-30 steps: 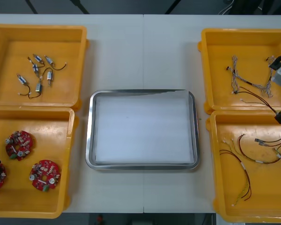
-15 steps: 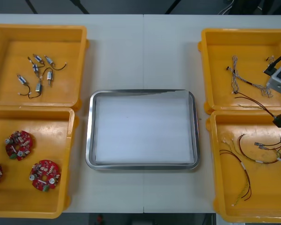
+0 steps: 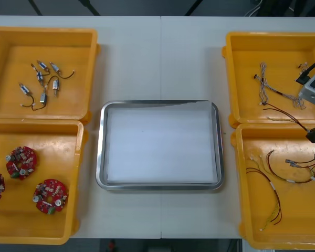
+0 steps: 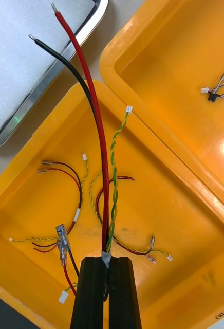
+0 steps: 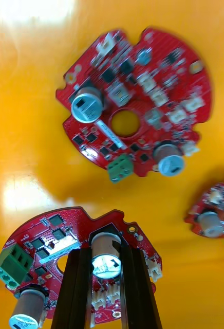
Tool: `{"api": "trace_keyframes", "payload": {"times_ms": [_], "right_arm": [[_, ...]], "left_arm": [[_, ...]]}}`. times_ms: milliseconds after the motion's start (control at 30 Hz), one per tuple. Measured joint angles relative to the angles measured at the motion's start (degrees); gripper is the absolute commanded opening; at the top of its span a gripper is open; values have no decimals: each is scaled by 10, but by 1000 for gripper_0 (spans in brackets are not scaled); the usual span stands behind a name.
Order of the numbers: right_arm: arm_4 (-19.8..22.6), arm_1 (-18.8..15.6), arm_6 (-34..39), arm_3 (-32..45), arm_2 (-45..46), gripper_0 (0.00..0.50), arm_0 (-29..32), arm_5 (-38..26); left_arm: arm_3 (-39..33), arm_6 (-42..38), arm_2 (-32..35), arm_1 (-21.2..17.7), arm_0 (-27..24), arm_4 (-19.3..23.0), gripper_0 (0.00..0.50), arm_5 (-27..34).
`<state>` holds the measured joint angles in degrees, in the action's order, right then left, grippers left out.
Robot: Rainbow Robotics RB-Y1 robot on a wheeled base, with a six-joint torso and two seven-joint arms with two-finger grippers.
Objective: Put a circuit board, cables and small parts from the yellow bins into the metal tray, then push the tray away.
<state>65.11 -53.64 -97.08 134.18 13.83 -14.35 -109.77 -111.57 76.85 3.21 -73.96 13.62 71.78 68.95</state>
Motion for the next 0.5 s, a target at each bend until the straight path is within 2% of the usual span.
{"api": "trace_keyframes", "payload": {"times_ms": [233,500], "right_arm": [[0,0,0,0,0,0,0,0],[0,0,0,0,0,0,0,0]], "left_arm": [[-26,-26,75,-25,0,42,0,51],[-77,-133,132,-58,0,40,0,64]]}}
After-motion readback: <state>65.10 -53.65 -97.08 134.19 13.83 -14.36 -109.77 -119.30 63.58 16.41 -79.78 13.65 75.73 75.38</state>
